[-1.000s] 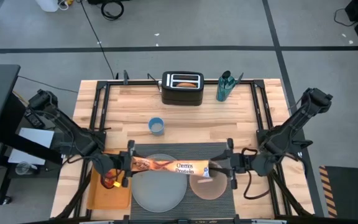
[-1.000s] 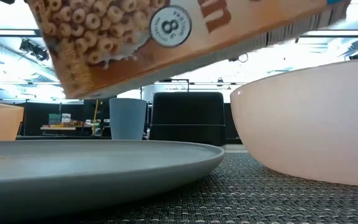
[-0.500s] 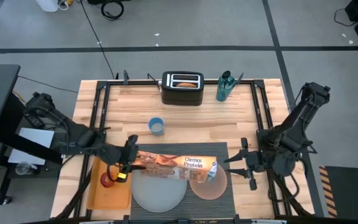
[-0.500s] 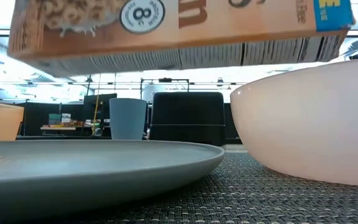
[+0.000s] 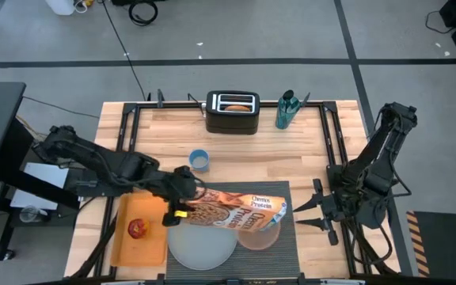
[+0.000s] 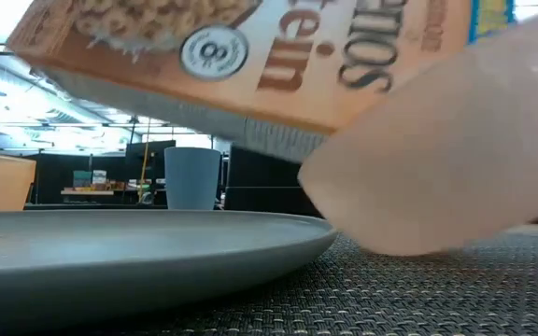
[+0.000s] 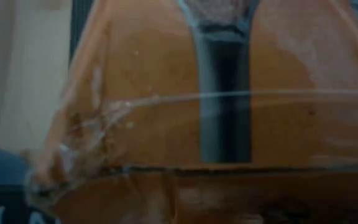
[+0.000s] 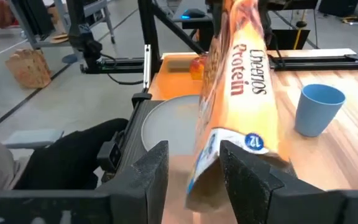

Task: Arrange a breakfast setting
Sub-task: Pour the cereal from the cereal box into the light orange bowl

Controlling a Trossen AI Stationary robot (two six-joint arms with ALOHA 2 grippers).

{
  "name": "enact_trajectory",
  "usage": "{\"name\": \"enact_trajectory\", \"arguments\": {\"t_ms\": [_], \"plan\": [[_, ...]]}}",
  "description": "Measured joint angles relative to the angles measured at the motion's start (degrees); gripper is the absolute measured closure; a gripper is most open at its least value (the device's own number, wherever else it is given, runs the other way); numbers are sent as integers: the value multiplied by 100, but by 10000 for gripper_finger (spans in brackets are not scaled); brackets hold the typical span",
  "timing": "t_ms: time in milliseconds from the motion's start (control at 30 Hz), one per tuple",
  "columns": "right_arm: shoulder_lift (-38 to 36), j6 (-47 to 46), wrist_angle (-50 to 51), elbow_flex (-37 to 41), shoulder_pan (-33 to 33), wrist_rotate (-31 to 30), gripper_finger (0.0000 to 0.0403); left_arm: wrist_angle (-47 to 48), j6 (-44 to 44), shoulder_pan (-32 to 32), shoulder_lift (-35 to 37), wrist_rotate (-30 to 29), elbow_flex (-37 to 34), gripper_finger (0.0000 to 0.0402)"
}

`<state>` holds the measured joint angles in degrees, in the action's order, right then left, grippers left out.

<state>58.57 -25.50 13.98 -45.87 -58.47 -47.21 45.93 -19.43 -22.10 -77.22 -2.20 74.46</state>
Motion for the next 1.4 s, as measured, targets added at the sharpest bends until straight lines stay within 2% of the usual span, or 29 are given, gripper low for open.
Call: {"name": "enact_trajectory", "arguments": {"t_ms": [200, 400, 1400], "plan": [[5, 7, 20, 0, -86, -143, 252, 566, 324, 107, -548, -11, 987, 228], [11, 11, 35, 0, -84, -184, 252, 1278, 333, 170, -947, 107, 1601, 228], [37, 55, 76, 0, -232, -569, 252, 1491, 645, 91, -849, -55, 1663, 228]]}}
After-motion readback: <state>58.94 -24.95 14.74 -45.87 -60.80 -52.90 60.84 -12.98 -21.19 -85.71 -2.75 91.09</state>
